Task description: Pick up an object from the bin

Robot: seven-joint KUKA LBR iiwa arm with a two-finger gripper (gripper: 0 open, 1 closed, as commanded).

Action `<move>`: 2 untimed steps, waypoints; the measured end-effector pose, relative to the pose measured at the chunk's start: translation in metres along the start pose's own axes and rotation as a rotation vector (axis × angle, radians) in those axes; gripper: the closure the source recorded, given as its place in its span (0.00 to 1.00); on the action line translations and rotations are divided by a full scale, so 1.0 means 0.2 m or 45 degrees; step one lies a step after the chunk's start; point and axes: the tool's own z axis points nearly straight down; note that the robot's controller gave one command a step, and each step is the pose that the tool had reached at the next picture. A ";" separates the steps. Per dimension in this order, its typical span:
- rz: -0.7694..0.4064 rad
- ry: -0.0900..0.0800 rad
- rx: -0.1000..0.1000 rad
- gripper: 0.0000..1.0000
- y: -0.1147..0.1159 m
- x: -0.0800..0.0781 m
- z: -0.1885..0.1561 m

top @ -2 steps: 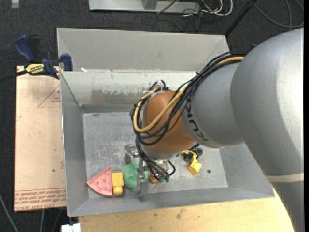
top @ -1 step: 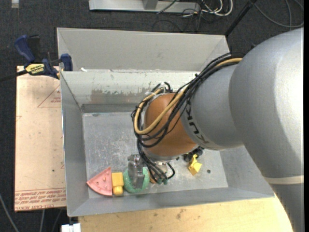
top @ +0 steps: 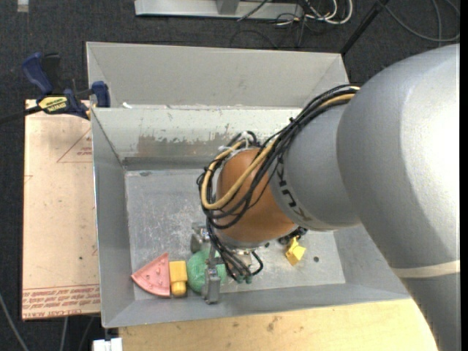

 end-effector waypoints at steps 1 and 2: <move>-0.001 0.010 -0.001 1.00 0.00 0.01 0.00; 0.000 0.010 -0.001 1.00 0.00 0.01 0.00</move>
Offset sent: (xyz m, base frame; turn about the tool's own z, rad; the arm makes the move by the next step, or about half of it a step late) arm 0.0000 0.0000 0.0000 0.0000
